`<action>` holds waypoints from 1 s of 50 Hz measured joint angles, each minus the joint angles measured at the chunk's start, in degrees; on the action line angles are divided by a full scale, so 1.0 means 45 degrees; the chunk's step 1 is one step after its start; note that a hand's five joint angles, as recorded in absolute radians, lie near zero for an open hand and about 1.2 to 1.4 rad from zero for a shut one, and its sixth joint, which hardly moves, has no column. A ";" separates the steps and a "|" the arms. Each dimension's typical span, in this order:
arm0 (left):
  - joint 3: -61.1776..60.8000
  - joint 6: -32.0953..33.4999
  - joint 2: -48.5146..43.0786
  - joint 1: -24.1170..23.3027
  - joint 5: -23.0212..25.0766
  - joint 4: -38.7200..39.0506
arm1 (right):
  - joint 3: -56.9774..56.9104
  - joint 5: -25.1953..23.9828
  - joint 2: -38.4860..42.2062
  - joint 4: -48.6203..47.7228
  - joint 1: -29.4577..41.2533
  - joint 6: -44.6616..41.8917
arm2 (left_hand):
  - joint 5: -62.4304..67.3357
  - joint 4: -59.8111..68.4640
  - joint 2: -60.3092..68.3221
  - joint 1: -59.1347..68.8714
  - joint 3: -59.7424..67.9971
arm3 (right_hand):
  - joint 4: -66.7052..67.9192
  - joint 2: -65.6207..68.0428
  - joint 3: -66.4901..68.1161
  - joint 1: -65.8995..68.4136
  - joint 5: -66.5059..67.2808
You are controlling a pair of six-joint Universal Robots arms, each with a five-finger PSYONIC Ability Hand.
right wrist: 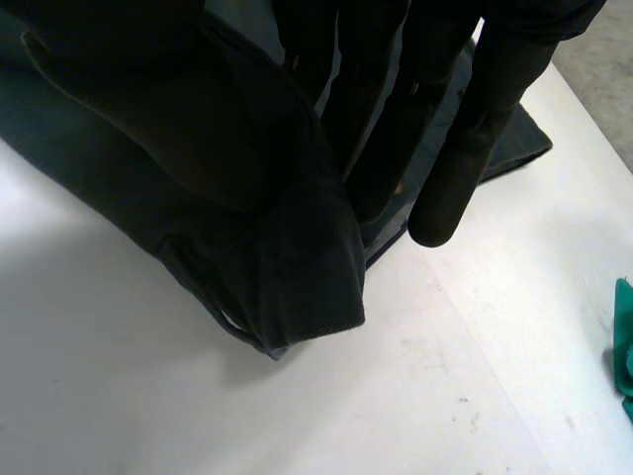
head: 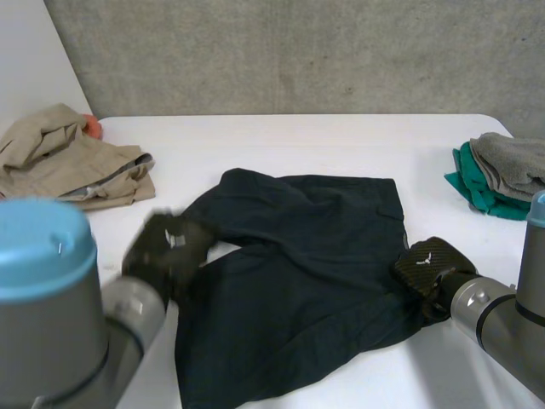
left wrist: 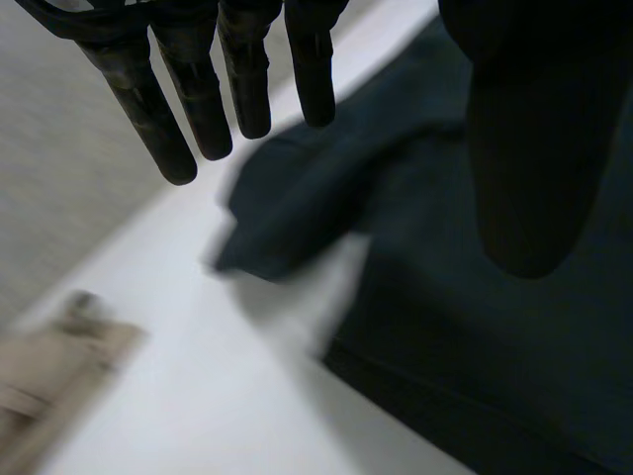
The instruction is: Fold the laundry.
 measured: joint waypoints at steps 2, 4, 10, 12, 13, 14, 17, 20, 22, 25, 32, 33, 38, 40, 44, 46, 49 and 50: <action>-0.0477 -0.0537 0.0238 -0.0290 0.0155 -0.0562 | -0.0079 -0.0016 0.0007 0.0007 -0.0034 0.0303 | 0.0045 0.0035 0.0042 0.0001 0.0031 | 0.0000 0.0000 0.0000 0.0000 0.0000; -0.0857 -0.1021 0.0371 -0.0522 0.0260 -0.1035 | -0.0136 -0.0053 0.0008 0.0008 -0.0077 0.0555 | 0.0093 0.0036 0.0069 0.0000 0.0057 | 0.0000 0.0000 0.0000 0.0000 -0.0001; -0.1853 -0.2736 0.0385 -0.1145 0.0449 -0.2299 | -0.0230 -0.0364 0.0004 -0.0062 -0.0224 0.1250 | 0.0096 0.0036 0.0094 0.0000 0.0057 | 0.0000 0.0000 0.0000 0.0000 -0.0002; -0.1985 -0.2987 0.0332 -0.1299 0.0463 -0.2406 | -0.0229 -0.0424 0.0003 -0.0096 -0.0237 0.1351 | 0.0096 0.0036 0.0094 0.0001 0.0057 | 0.0000 0.0000 0.0000 0.0000 -0.0001; -0.2052 -0.3105 0.0289 -0.1402 0.0464 -0.2443 | -0.0228 -0.0451 0.0002 -0.0119 -0.0241 0.1413 | 0.0098 0.0037 0.0094 0.0001 0.0057 | 0.0000 0.0000 0.0000 0.0000 -0.0002; -0.2075 -0.3145 0.0267 -0.1444 0.0460 -0.2450 | -0.0227 -0.0462 0.0002 -0.0134 -0.0240 0.1449 | 0.0096 0.0037 0.0094 0.0001 0.0057 | 0.0000 0.0000 0.0001 0.0000 0.0001; -0.2161 -0.3294 -0.0060 -0.1712 0.0404 -0.2402 | -0.0213 -0.0500 0.0001 -0.0252 -0.0236 0.1715 | 0.0363 0.0328 0.0406 0.0405 0.0344 | 0.0000 -0.0001 0.0000 0.0000 0.0000; -0.2143 -0.3287 -0.0454 -0.1809 0.0361 -0.2246 | -0.0192 -0.0507 0.0000 -0.0310 -0.0235 0.1877 | 0.2453 0.2490 0.2624 0.3044 0.2607 | 0.0000 0.0000 0.0000 0.0000 -0.0001; -0.2120 -0.3252 -0.0739 -0.1846 0.0311 -0.2072 | -0.0177 -0.0509 0.0000 -0.0336 -0.0234 0.1972 | 0.5177 0.5254 0.5441 0.5832 0.5202 | 0.0000 0.0000 0.0000 0.0000 -0.0001; -0.2092 -0.3195 -0.1019 -0.1879 0.0195 -0.1823 | -0.0168 -0.0512 -0.0008 -0.0346 -0.0233 0.2049 | 0.7124 0.7222 0.7416 0.7456 0.7160 | 0.0000 0.0000 0.0000 0.0000 -0.0002; -0.1960 -0.2786 -0.1425 -0.1971 -0.0650 -0.1073 | -0.0181 -0.0525 -0.0229 -0.0187 -0.0236 0.2021 | 0.9873 1.0367 1.0188 0.8988 1.0252 | 0.0000 0.0000 0.0000 -0.0008 -0.0002; -0.1942 -0.2529 -0.1389 -0.1996 -0.0833 -0.1012 | -0.0180 -0.0531 -0.0376 -0.0039 -0.0236 0.1908 | 0.9873 1.0367 1.0188 0.8988 1.0252 | 0.0000 0.0000 0.0000 -0.0008 0.0000; -0.2031 -0.0999 -0.0884 -0.2334 -0.1219 -0.1179 | 0.0018 -0.0604 -0.1210 0.1547 -0.0268 0.0216 | 0.9873 1.0367 1.0188 0.8988 1.0252 | 0.0000 0.0000 0.0000 -0.0008 -0.0001; -0.2089 -0.0466 -0.0647 -0.2561 -0.1256 -0.1492 | 0.0268 -0.0605 -0.1505 0.2388 -0.0322 -0.0894 | 0.9873 1.0367 1.0188 0.8988 1.0252 | 0.0000 0.0000 0.0000 -0.0008 0.0001; -0.2126 0.0286 -0.0149 -0.3048 -0.1169 -0.2694 | 0.1080 -0.0524 -0.1962 0.4137 -0.0679 -0.3500 | 0.9873 1.0367 1.0188 0.8988 1.0253 | 0.0000 0.0000 0.0000 -0.0008 0.0001; -0.2086 0.0376 0.0007 -0.3156 -0.1090 -0.3148 | 0.1369 -0.0491 -0.2053 0.4617 -0.0899 -0.4336 | 0.9873 1.0368 1.0189 0.8988 1.0253 | 0.0000 0.0000 0.0000 -0.0008 0.0001; -0.1803 0.0424 0.0222 -0.3246 -0.0953 -0.3818 | 0.1672 -0.0474 -0.2122 0.4987 -0.1276 -0.5256 | 0.9965 1.0373 1.0283 0.8988 1.0301 | 0.0000 0.0000 0.0000 -0.0008 0.0001; -0.1622 0.0419 0.0270 -0.3232 -0.0919 -0.3960 | 0.1704 -0.0480 -0.2119 0.4955 -0.1374 -0.5389 | 1.0089 1.0373 1.0346 0.8988 1.0323 | 0.0000 0.0000 0.0000 -0.0008 0.0001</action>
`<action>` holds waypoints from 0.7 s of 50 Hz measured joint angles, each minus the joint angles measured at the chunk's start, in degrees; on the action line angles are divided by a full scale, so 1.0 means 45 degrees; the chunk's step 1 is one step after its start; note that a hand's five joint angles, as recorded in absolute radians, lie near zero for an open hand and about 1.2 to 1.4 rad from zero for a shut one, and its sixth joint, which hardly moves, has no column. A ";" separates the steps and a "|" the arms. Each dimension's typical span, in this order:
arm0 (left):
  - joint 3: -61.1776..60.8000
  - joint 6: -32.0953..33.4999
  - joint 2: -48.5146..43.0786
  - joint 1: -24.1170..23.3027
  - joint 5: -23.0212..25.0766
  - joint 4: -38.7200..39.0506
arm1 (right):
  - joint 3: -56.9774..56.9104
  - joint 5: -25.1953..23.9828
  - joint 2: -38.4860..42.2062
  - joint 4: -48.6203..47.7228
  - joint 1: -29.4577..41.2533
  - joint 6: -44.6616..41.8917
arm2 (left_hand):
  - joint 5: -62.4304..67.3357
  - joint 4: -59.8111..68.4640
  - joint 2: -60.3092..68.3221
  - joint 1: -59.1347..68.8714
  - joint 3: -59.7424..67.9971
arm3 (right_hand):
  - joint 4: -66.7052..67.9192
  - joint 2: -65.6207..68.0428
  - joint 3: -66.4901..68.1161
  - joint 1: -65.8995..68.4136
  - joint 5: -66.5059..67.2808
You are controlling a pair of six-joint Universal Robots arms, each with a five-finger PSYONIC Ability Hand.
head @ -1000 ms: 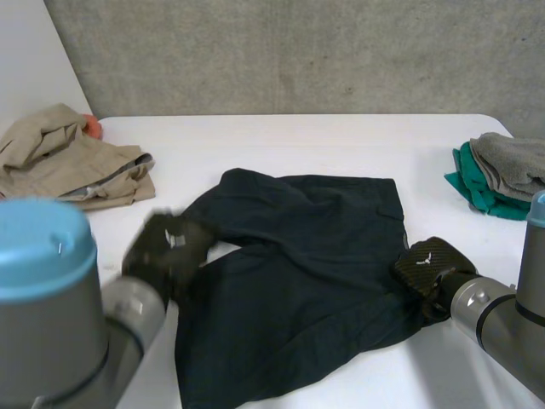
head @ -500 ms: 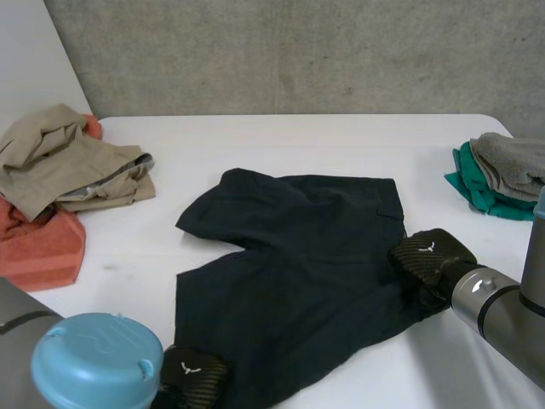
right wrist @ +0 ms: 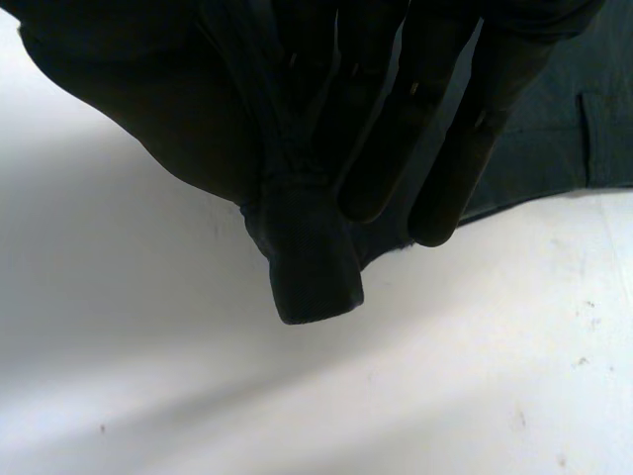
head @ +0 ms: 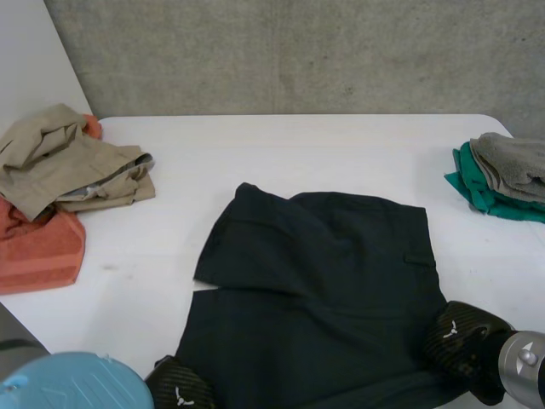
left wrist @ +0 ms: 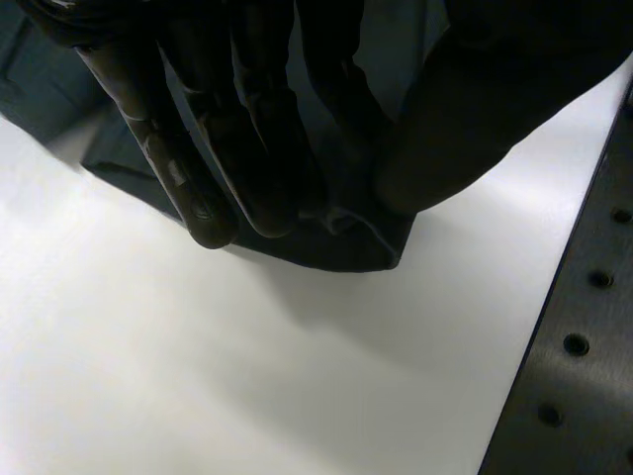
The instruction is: Fold the laundry.
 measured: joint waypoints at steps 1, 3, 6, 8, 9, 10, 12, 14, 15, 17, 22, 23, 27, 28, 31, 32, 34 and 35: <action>0.0186 -0.0006 0.0024 0.0040 0.0023 -0.0070 | -0.0010 -0.0008 0.0006 -0.0083 -0.0054 -0.0029 | 0.0067 0.0000 0.0032 0.0000 0.0002 | 0.0000 0.0000 0.0000 0.0000 0.0000; 0.0581 -0.0019 0.0031 0.0195 0.0050 -0.0092 | -0.0113 -0.0034 0.0030 -0.0395 -0.0119 0.0082 | 0.0128 0.0001 0.0043 0.0000 0.0002 | 0.0000 0.0000 0.0000 0.0000 0.0015; 0.1449 -0.0004 -0.0167 0.0761 0.0073 0.0251 | -0.0518 -0.0080 0.0104 -0.1248 -0.0135 0.0683 | 0.0169 0.0011 0.0045 0.0013 0.0003 | 0.0000 0.0000 0.0000 0.0000 0.0079; 0.2107 0.0061 -0.0501 0.1239 0.0072 0.0748 | -0.0924 -0.0103 0.0229 -0.2044 -0.0100 0.1311 | 0.0169 0.0034 0.0045 0.0057 0.0004 | 0.0000 0.0000 0.0000 0.0000 0.0098; 0.2507 0.0131 -0.0756 0.1496 0.0067 0.1121 | -0.1164 -0.0110 0.0354 -0.2519 -0.0055 0.1667 | 0.0171 0.0049 0.0046 0.0075 0.0004 | 0.0000 0.0000 0.0000 0.0000 0.0136; 0.2950 0.0237 -0.1075 0.1748 0.0058 0.1577 | -0.1381 -0.0111 0.0500 -0.2960 0.0000 0.1986 | 0.0171 0.0049 0.0046 0.0148 0.0004 | 0.0000 0.0000 0.0000 0.0000 0.0149; 0.3765 0.0490 -0.1719 0.2126 0.0036 0.2529 | -0.1871 -0.0095 0.0930 -0.3964 0.0168 0.2662 | 0.0171 0.0050 0.0046 0.0180 0.0004 | 0.0000 0.0000 0.0000 0.0000 0.0165; 0.4456 0.0810 -0.2335 0.2338 0.0016 0.3488 | -0.2257 -0.0065 0.1372 -0.4779 0.0333 0.3088 | 0.0171 0.0050 0.0046 0.0309 0.0004 | 0.0000 0.0000 0.0000 0.0000 0.0177; 0.4936 0.1102 -0.2818 0.2444 0.0004 0.4227 | -0.2555 -0.0034 0.1740 -0.5419 0.0462 0.3334 | 0.0172 0.0050 0.0046 0.0351 0.0004 | 0.0000 0.0000 0.0000 0.0000 0.0178; 0.5629 0.1614 -0.3603 0.2583 -0.0017 0.5364 | -0.2953 0.0034 0.2277 -0.6295 0.0632 0.3561 | 0.0172 0.0051 0.0046 0.0352 0.0004 | 0.0001 0.0000 0.0000 0.0000 0.0184; 0.7344 0.3478 -0.5954 0.3018 -0.0142 0.8492 | -0.4155 0.0498 0.4012 -0.8769 0.1016 0.3736 | 0.0173 0.0052 0.0046 0.0352 0.0004 | 0.0002 0.0000 0.0001 0.0000 0.0189; 0.7487 0.3673 -0.6166 0.3060 -0.0164 0.8770 | -0.4275 0.0560 0.4194 -0.8997 0.1044 0.3729 | 0.0173 0.0052 0.0046 0.0352 0.0004 | 0.0002 0.0000 0.0001 0.0000 0.0189; 0.8632 0.5468 -0.7930 0.3341 -0.0436 1.1099 | -0.5389 0.1019 0.5828 -1.0908 0.1235 0.3608 | 0.0172 0.0053 0.0046 0.0352 0.0005 | 0.0005 0.0000 0.0002 0.0000 0.0189; 0.8842 0.5797 -0.8253 0.3378 -0.0477 1.1538 | -0.5667 0.1093 0.6213 -1.1313 0.1273 0.3572 | 0.0172 0.0053 0.0047 0.0352 0.0006 | 0.0007 0.0000 0.0002 0.0000 0.0189; 0.9470 0.6689 -0.9221 0.3466 -0.0541 1.2846 | -0.6529 0.1268 0.7350 -1.2351 0.1379 0.3469 | 0.0173 0.0054 0.0068 0.0368 0.0007 | -0.0108 -0.0040 -0.0091 -0.0027 0.0135; 0.9692 0.6937 -0.9547 0.3492 -0.0533 1.3299 | -0.6863 0.1320 0.7756 -1.2656 0.1411 0.3438 | 0.0173 0.0054 0.0072 0.0403 0.0007 | -0.1734 -0.1845 -0.1700 -0.1683 -0.1429; 0.9983 0.7201 -0.9963 0.3519 -0.0484 1.3890 | -0.7395 0.1403 0.8368 -1.3037 0.1462 0.3399 | -0.1446 -0.1639 -0.1617 -0.0936 -0.1662 | -0.5464 -0.5492 -0.5438 -0.5203 -0.4963; 1.0101 0.7300 -1.0149 0.3531 -0.0438 1.4164 | -0.7665 0.1456 0.8662 -1.3182 0.1486 0.3386 | -0.3816 -0.4050 -0.4305 -0.3549 -0.4028 | -0.7192 -0.7258 -0.7148 -0.6937 -0.6999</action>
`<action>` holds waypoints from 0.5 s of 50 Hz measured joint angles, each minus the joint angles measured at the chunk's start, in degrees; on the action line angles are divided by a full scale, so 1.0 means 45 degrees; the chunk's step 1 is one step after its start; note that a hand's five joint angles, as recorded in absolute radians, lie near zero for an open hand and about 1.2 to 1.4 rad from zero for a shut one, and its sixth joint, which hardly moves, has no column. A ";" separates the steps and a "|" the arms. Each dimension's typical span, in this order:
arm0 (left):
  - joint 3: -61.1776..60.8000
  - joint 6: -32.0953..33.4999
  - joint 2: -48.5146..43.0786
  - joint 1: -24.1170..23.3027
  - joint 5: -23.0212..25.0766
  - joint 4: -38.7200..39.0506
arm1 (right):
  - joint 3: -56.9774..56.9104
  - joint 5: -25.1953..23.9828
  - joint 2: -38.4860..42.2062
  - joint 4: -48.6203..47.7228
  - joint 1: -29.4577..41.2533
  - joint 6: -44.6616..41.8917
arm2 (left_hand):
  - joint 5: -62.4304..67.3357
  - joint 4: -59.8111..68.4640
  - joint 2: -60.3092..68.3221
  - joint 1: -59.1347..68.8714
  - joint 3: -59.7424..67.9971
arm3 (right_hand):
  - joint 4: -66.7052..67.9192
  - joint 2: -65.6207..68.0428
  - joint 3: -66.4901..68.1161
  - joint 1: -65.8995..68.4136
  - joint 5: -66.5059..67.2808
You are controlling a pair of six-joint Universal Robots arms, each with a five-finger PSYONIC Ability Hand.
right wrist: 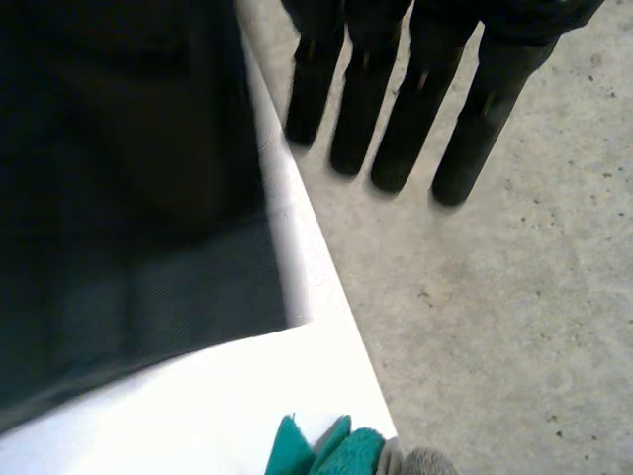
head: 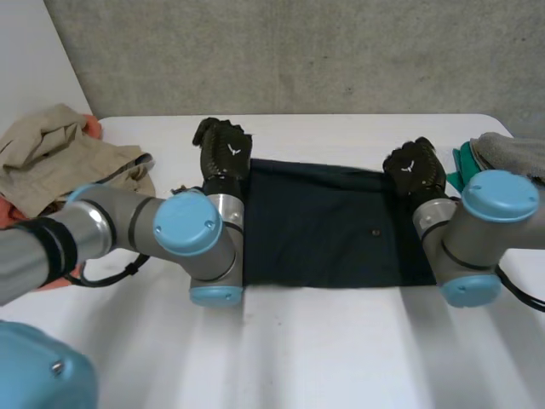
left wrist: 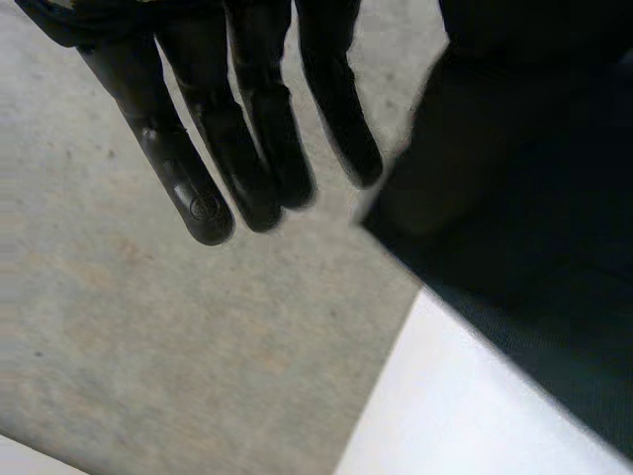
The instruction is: Fold the laundry.
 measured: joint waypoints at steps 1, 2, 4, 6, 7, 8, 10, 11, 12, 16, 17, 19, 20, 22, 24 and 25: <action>0.0105 0.0076 -0.0179 0.0008 0.0085 0.0280 | -0.0309 0.0076 0.0305 -0.0136 0.0029 0.0009 | -0.1909 -0.1940 -0.1655 -0.2225 -0.1885 | -0.2579 -0.2636 -0.2575 -0.2396 -0.2689; 0.0153 0.0114 -0.0285 0.0008 0.0163 0.0462 | -0.0489 0.0136 0.0456 -0.0200 0.0049 0.0029 | -0.2999 -0.3036 -0.3023 -0.3497 -0.2948 | -0.3849 -0.3901 -0.3830 -0.3450 -0.3887; 0.0131 0.0132 -0.0378 -0.0015 0.0338 0.0724 | -0.0756 0.0312 0.0610 -0.0247 0.0084 0.0166 | -0.6837 -0.6965 -0.6789 -0.7125 -0.6960 | -0.5106 -0.4911 -0.5132 -0.4128 -0.4970; -0.0072 0.0114 -0.0275 -0.0081 0.0499 0.0866 | -0.0788 0.0463 0.0450 -0.0170 0.0092 0.0420 | -0.7938 -0.8109 -0.7832 -0.7666 -0.7984 | -0.5366 -0.4999 -0.5326 -0.4129 -0.5076; -0.0217 0.0093 -0.0159 -0.0120 0.0563 0.0906 | -0.0735 0.0531 0.0257 -0.0063 0.0083 0.0605 | -0.8329 -0.8545 -0.8226 -0.7675 -0.8474 | -0.5407 -0.4999 -0.5326 -0.4129 -0.5073; -0.0380 0.0071 -0.0009 -0.0155 0.0609 0.0931 | -0.0652 0.0572 0.0032 0.0081 0.0071 0.0791 | -0.8327 -0.8577 -0.8299 -0.7674 -0.8503 | -0.5407 -0.4999 -0.5326 -0.4129 -0.5075; -0.0805 0.0012 0.0450 -0.0225 0.0674 0.0951 | -0.0408 0.0607 -0.0646 0.0574 0.0036 0.1274 | -0.8327 -0.8577 -0.8303 -0.7674 -0.8503 | -0.5407 -0.4999 -0.5326 -0.4129 -0.5073; -0.0978 -0.0013 0.0648 -0.0249 0.0687 0.0948 | -0.0294 0.0599 -0.0959 0.0841 0.0020 0.1489 | -0.8327 -0.8577 -0.8303 -0.7674 -0.8503 | -0.5408 -0.4999 -0.5326 -0.4129 -0.5074; -0.1224 -0.0049 0.0910 -0.0276 0.0689 0.0934 | -0.0124 0.0561 -0.1430 0.1300 0.0000 0.1808 | -0.8326 -0.8577 -0.8303 -0.7674 -0.8503 | -0.5407 -0.4999 -0.5326 -0.4129 -0.5074; -0.2406 -0.0338 0.2078 -0.0345 0.0644 0.0803 | 0.0498 0.0155 -0.3167 0.3657 -0.0150 0.3088 | -0.8327 -0.8577 -0.8303 -0.7674 -0.8503 | -0.5409 -0.4998 -0.5325 -0.4129 -0.5076; -0.2661 -0.0446 0.2337 -0.0351 0.0631 0.0772 | 0.0638 -0.0003 -0.3480 0.4247 -0.0233 0.3361 | -0.8327 -0.8577 -0.8303 -0.7674 -0.8503 | -0.5400 -0.4998 -0.5321 -0.4128 -0.5071; -0.3358 -0.0830 0.3018 -0.0362 0.0610 0.0657 | 0.0992 -0.0461 -0.4062 0.5607 -0.0498 0.3939 | -0.8327 -0.8577 -0.8303 -0.7674 -0.8503 | -0.5293 -0.4927 -0.5216 -0.4069 -0.4960; -0.3358 -0.0830 0.3018 -0.0362 0.0610 0.0657 | 0.0992 -0.0461 -0.4062 0.5607 -0.0498 0.3939 | -0.8327 -0.8577 -0.8303 -0.7674 -0.8503 | -0.5293 -0.4927 -0.5216 -0.4069 -0.4960; -0.4338 -0.1597 0.3937 -0.0377 0.0614 0.0386 | 0.1542 -0.1215 -0.4608 0.7136 -0.0959 0.4542 | -0.8327 -0.8577 -0.8303 -0.7674 -0.8503 | -0.4939 -0.4927 -0.4876 -0.4069 -0.4592; -0.5254 -0.2614 0.4758 -0.0436 0.0642 -0.0070 | 0.2170 -0.2026 -0.4925 0.8059 -0.1407 0.4924 | -0.8327 -0.8577 -0.8303 -0.7674 -0.8503 | -0.3751 -0.3519 -0.3681 -0.2770 -0.3403; -0.5495 -0.2951 0.4969 -0.0465 0.0649 -0.0246 | 0.2382 -0.2280 -0.4993 0.8220 -0.1533 0.5004 | -0.8330 -0.8577 -0.8303 -0.7674 -0.8503 | -0.3312 -0.2955 -0.3197 -0.2269 -0.2952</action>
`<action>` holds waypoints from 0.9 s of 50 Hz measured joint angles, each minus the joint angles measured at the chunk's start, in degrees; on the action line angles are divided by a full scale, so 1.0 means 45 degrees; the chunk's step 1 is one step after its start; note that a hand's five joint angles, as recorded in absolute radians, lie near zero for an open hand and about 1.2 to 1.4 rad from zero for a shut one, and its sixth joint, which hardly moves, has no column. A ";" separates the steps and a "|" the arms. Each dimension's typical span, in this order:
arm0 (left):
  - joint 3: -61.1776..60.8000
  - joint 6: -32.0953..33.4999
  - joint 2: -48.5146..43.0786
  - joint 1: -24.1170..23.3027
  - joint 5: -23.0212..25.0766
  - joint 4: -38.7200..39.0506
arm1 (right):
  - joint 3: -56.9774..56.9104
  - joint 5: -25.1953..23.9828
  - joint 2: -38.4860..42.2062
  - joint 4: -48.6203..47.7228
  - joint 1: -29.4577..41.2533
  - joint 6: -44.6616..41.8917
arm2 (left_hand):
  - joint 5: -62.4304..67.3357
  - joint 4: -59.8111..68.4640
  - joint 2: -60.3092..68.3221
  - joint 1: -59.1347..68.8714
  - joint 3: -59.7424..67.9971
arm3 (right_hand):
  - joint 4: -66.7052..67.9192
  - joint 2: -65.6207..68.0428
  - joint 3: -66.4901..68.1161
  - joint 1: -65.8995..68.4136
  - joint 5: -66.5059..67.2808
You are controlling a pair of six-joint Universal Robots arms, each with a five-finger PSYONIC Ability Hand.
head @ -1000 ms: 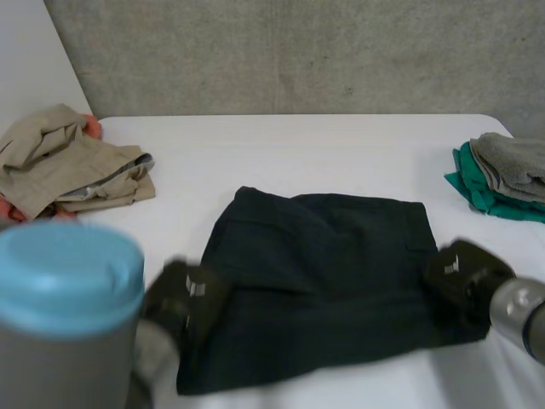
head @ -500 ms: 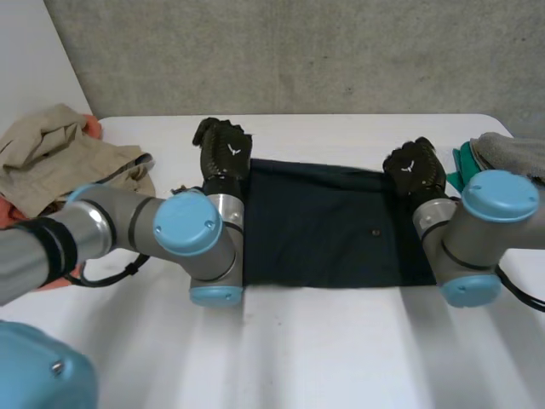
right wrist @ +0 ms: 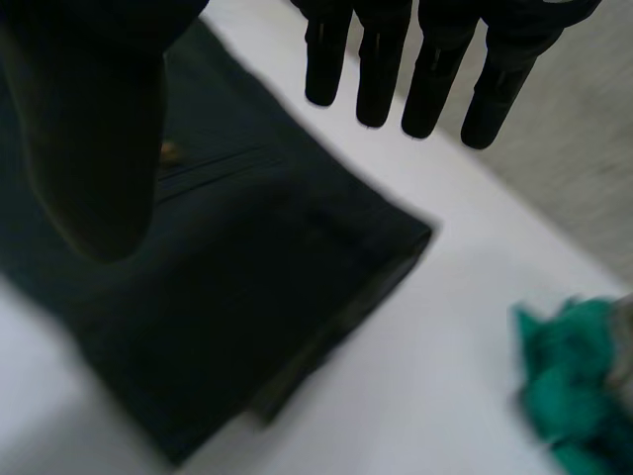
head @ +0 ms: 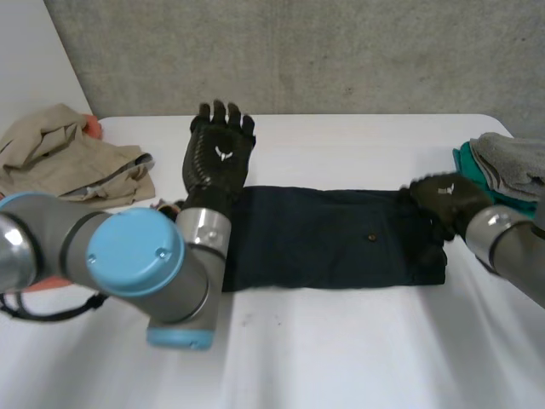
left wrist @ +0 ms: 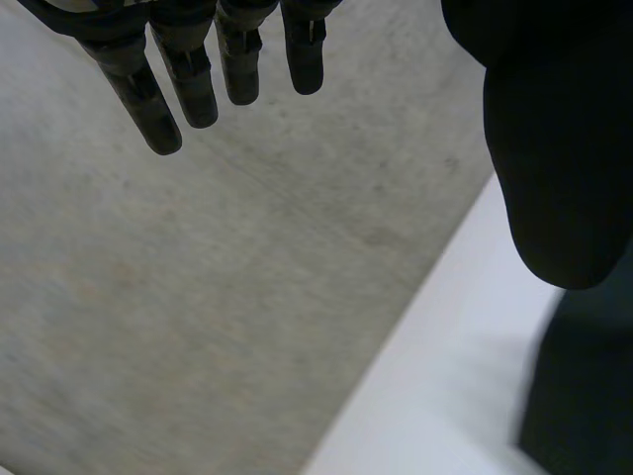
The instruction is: Fold the laundry.
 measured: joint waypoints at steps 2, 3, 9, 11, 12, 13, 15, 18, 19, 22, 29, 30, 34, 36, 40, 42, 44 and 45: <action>-0.0563 -0.0959 0.0475 -0.0097 0.0024 -0.0574 | 0.0603 -0.0597 -0.0097 0.0119 -0.0282 0.0129 | 0.0003 -0.0001 0.0000 0.0000 0.0000 | 0.0454 0.0320 0.0407 0.0468 0.0462; -0.0727 -0.1309 0.0608 -0.0133 0.0033 -0.0813 | 0.0819 -0.0769 -0.0110 0.0044 -0.0361 0.0151 | 0.0002 0.0000 0.0000 0.0000 0.0000 | 0.0486 0.0320 0.0425 0.0484 0.0503; -0.1361 -0.3490 0.1073 -0.0330 0.0094 -0.2674 | 0.2064 -0.1235 0.0115 -0.1457 -0.0632 0.0112 | 0.0002 0.0000 0.0000 0.0000 0.0000 | 0.0692 0.0363 0.0575 0.0649 0.0713; -0.1402 -0.3907 0.1088 -0.0354 0.0110 -0.3126 | 0.2241 -0.1143 0.0322 -0.2000 -0.0630 0.0062 | 0.0002 0.0000 0.0000 0.0000 0.0000 | 0.1253 0.0809 0.1138 0.1264 0.1225; -0.1407 -0.4062 0.1086 -0.0362 0.0117 -0.3302 | 0.2275 -0.1070 0.0439 -0.2205 -0.0627 0.0040 | 0.0003 0.0000 0.0000 0.0000 0.0000 | 0.1895 0.1748 0.1792 0.1952 0.1841; -0.1406 -0.4147 0.1083 -0.0366 0.0120 -0.3408 | 0.2285 -0.1000 0.0536 -0.2355 -0.0623 0.0022 | 0.0002 0.0000 0.0000 0.0000 0.0000 | 0.2382 0.2260 0.2291 0.2392 0.2314; -0.1401 -0.4289 0.1074 -0.0372 0.0126 -0.3590 | 0.2255 -0.0799 0.0798 -0.2650 -0.0612 -0.0022 | 0.0002 0.0000 0.0000 0.0000 0.0000 | 0.4120 0.4301 0.4050 0.4299 0.4024; -0.1397 -0.4344 0.1061 -0.0368 0.0128 -0.3686 | 0.2137 -0.0476 0.1138 -0.2869 -0.0604 -0.0099 | 0.0002 0.0000 0.0000 0.0000 0.0000 | 0.7531 0.7670 0.7452 0.7133 0.7290; -0.1396 -0.4342 0.1061 -0.0366 0.0128 -0.3691 | 0.2105 -0.0399 0.1215 -0.2896 -0.0605 -0.0122 | 0.0003 0.0000 0.0000 0.0000 0.0000 | 0.9124 0.9243 0.9036 0.8017 0.8655; -0.1402 -0.4314 0.1089 -0.0353 0.0128 -0.3681 | 0.2027 -0.0032 0.1394 -0.3018 -0.0699 -0.0209 | 0.0003 0.0000 0.0000 0.0000 0.0000 | 1.0321 1.0049 1.0081 0.8648 0.9689; -0.1519 -0.4253 0.1483 -0.0327 0.0126 -0.3673 | 0.2278 0.0524 0.0592 -0.3675 -0.1235 -0.0648 | 0.0003 0.0000 0.0000 0.0000 0.0000 | 1.0464 1.0048 1.0108 0.9070 0.9718; -0.1546 -0.4251 0.1556 -0.0328 0.0126 -0.3674 | 0.2323 0.0546 0.0382 -0.3736 -0.1288 -0.0761 | 0.0003 0.0000 0.0000 0.0000 0.0000 | 1.0468 1.0049 1.0109 0.9070 0.9718; -0.1729 -0.4252 0.1930 -0.0316 0.0122 -0.3687 | 0.2369 0.0565 -0.0361 -0.3879 -0.1423 -0.1516 | -0.0001 0.0000 0.0000 0.0000 0.0000 | 1.0471 1.0049 1.0109 0.9223 0.9718; -0.1826 -0.4257 0.2104 -0.0308 0.0118 -0.3693 | 0.2326 0.0530 -0.0582 -0.3914 -0.1420 -0.1927 | 0.0002 0.0000 0.0000 0.0000 0.0000 | 1.0472 1.0049 1.0108 0.9223 0.9718; -0.2067 -0.4268 0.2465 -0.0266 0.0100 -0.3712 | 0.2130 0.0301 -0.0843 -0.4101 -0.0933 -0.3060 | 0.0002 0.0000 0.0000 0.0000 0.0000 | 1.0474 1.0049 1.0108 0.9223 0.9755; -0.2135 -0.4271 0.2553 -0.0249 0.0095 -0.3720 | 0.2051 0.0175 -0.0861 -0.4216 -0.0577 -0.3464 | 0.0002 0.0000 0.0000 0.0000 0.0000 | 1.0477 1.0050 1.0108 0.9224 0.9869; -0.2267 -0.4276 0.2726 -0.0186 0.0078 -0.3725 | 0.1942 -0.0224 -0.0818 -0.4554 0.0335 -0.4167 | 0.0003 0.0000 0.0000 0.0000 0.0000 | 1.0486 1.0133 1.0229 0.9305 0.9874; -0.2342 -0.4279 0.2824 -0.0138 0.0072 -0.3728 | 0.1882 -0.0628 -0.0740 -0.4914 0.1213 -0.4778 | -0.0001 0.0000 0.0000 0.0000 0.0000 | 1.0487 1.0168 1.0314 0.9305 0.9874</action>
